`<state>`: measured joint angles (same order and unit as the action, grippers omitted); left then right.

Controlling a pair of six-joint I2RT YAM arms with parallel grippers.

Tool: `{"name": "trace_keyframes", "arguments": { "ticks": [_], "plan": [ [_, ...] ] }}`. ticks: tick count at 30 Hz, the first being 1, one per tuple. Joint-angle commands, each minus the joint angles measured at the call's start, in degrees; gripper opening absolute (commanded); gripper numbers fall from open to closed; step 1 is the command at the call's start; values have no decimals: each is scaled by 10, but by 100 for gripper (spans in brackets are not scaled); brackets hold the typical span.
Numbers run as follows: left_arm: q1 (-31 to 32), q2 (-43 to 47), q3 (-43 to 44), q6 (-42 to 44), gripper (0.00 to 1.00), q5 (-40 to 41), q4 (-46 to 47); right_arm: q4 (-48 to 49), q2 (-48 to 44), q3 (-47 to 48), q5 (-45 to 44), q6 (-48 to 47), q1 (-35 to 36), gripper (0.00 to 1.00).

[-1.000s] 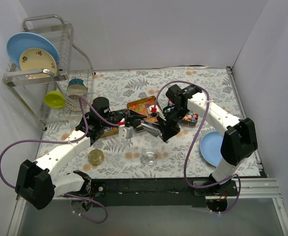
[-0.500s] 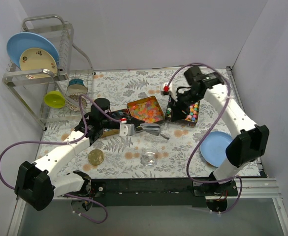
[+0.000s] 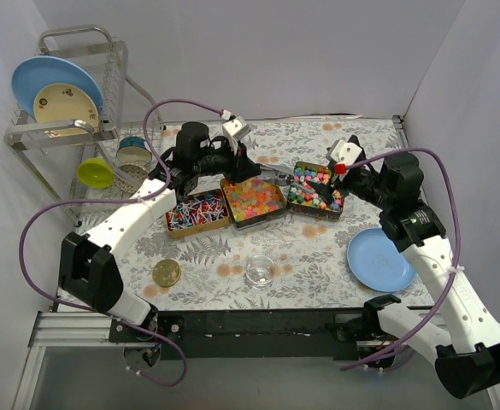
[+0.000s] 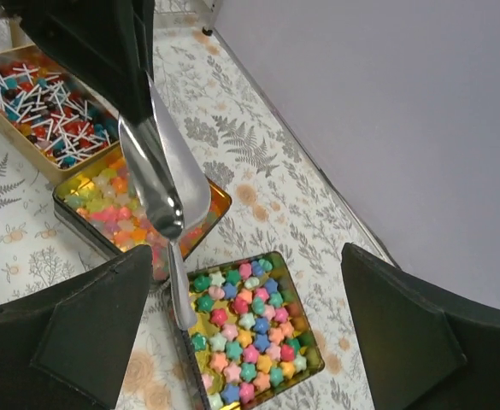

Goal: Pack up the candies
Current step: Pick up the spatula from the center of the board.

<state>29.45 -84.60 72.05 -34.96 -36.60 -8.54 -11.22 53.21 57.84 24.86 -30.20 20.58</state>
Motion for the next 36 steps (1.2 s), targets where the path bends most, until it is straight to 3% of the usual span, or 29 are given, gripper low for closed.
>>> {"name": "trace_keyframes", "arguments": {
  "ticks": [1,2,4,7,10,15,20,24,36],
  "plan": [
    [-20,-26,42,-179,0,-72,-67,-7,68,81,12,-12,12,98],
    [-22,-29,40,-196,0,-79,-62,-65,79,110,14,-27,11,98],
    [-25,-29,35,-206,0,-85,-61,-88,87,119,16,-56,12,95],
    [-43,-36,23,-247,0,-115,-48,-107,74,98,30,-150,11,79],
    [-66,-48,12,-288,0,-146,-29,-101,52,52,28,-229,12,78],
    [-84,-46,-12,-315,0,-170,-14,-201,92,96,48,-239,13,65],
    [-98,-45,-35,-345,0,-187,20,-186,83,69,70,-263,19,70],
    [-103,-52,-40,-372,0,-191,39,-176,90,46,24,-284,53,71],
    [-112,-72,-50,-425,0,-189,69,-53,106,-7,-3,-298,91,66]
  ]
}}
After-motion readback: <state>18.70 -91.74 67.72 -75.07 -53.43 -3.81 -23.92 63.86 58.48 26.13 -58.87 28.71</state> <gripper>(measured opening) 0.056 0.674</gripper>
